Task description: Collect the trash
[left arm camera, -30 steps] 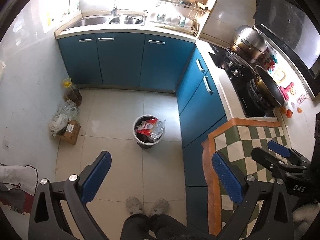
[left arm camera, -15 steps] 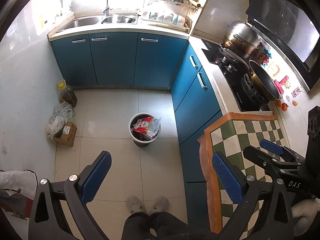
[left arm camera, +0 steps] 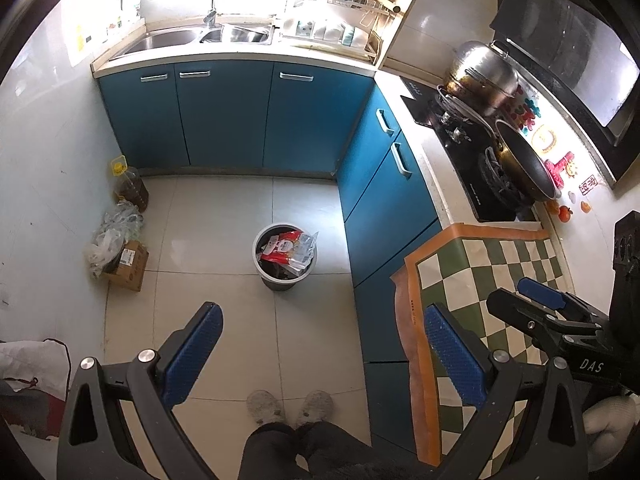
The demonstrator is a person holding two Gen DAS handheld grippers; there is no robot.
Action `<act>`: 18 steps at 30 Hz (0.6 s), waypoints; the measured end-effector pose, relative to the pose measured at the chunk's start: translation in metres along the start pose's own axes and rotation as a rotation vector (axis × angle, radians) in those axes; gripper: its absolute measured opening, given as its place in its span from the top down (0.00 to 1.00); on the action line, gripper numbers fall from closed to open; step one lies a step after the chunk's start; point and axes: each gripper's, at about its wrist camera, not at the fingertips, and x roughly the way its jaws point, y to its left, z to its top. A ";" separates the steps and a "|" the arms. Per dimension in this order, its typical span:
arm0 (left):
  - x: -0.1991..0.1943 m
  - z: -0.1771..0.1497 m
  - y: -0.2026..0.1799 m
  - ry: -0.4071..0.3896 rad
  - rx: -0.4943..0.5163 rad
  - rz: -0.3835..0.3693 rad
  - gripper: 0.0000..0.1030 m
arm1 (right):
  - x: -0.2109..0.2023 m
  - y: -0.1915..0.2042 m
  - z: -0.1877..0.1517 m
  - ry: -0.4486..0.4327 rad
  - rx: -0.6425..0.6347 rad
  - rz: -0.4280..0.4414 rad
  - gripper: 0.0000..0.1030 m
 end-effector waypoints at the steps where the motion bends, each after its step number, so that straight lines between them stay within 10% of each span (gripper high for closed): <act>1: 0.000 0.000 -0.001 -0.001 -0.002 -0.002 0.00 | 0.000 0.000 0.000 0.000 0.000 0.002 0.00; 18: 0.002 0.000 0.000 0.004 -0.027 -0.024 0.00 | 0.004 -0.003 0.003 0.006 0.005 0.002 0.00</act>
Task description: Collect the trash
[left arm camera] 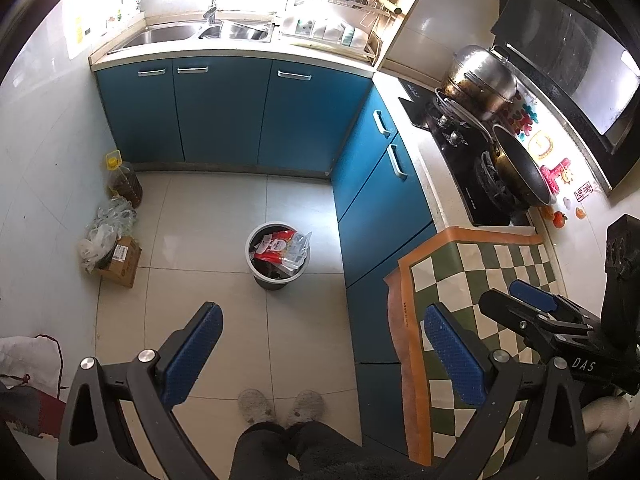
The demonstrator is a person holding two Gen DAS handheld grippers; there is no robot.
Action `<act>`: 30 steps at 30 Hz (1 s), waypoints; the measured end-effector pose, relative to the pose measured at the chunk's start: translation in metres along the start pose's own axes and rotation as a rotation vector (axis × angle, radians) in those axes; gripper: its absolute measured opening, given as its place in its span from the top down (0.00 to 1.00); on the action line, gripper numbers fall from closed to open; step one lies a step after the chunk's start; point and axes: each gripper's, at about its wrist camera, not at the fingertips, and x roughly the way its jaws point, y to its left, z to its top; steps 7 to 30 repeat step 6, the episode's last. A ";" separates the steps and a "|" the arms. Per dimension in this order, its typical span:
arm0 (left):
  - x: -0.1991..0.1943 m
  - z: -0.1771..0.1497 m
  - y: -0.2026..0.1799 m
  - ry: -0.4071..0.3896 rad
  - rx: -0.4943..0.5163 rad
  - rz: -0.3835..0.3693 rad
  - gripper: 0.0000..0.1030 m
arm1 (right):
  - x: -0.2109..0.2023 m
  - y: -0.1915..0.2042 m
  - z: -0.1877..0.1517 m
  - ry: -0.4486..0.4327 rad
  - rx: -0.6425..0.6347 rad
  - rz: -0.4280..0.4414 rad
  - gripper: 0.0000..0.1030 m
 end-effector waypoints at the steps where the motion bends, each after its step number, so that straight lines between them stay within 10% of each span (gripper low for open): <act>1: 0.000 0.001 0.000 -0.002 0.000 0.002 0.00 | 0.001 0.000 0.000 0.000 0.000 0.000 0.00; 30: -0.001 0.007 0.003 -0.004 0.004 0.007 0.00 | 0.002 0.001 0.001 0.000 0.002 0.000 0.00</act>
